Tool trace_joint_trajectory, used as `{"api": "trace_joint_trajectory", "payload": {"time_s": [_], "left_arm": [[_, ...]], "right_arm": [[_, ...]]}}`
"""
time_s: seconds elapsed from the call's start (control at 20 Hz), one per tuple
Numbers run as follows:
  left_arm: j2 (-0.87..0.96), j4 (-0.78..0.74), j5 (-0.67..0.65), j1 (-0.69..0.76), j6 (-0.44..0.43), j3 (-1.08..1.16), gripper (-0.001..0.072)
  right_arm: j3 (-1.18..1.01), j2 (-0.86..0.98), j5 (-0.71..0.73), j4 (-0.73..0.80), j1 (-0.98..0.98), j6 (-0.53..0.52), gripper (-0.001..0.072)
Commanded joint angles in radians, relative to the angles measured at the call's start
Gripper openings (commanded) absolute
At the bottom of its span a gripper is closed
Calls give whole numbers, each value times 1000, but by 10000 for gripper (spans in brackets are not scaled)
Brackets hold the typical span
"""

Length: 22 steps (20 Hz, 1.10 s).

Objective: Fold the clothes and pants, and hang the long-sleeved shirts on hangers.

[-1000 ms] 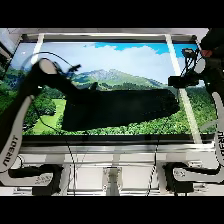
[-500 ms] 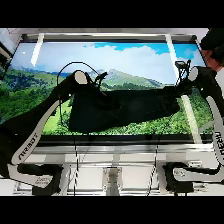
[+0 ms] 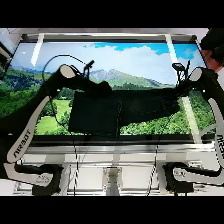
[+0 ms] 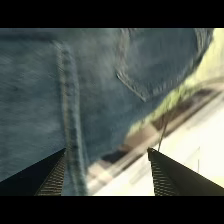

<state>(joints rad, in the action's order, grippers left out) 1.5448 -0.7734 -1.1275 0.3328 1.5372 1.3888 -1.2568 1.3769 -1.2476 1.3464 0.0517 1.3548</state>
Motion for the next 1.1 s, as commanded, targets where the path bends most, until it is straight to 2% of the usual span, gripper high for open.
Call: {"api": "trace_joint_trajectory", "payload": {"time_s": [0.0,0.05,0.1,0.4,0.85,1.05], "left_arm": [[-18,-12,-47,-107,-8,0,572],[-20,-16,-72,-137,-8,0,571],[-23,-40,-92,-164,-8,0,572],[-29,-270,-236,-271,-7,-1,572],[-29,-345,-240,-310,-7,-2,571],[-28,-345,-240,-310,-8,-2,572]], "right_arm": [[1,28,69,-314,-63,-142,270],[-1,50,111,-344,-103,-145,289],[-4,81,145,-354,-150,-144,373],[-59,308,209,-390,-357,-140,376],[-103,430,262,-430,-414,-133,366],[-136,427,219,-390,-392,-106,360]]}}
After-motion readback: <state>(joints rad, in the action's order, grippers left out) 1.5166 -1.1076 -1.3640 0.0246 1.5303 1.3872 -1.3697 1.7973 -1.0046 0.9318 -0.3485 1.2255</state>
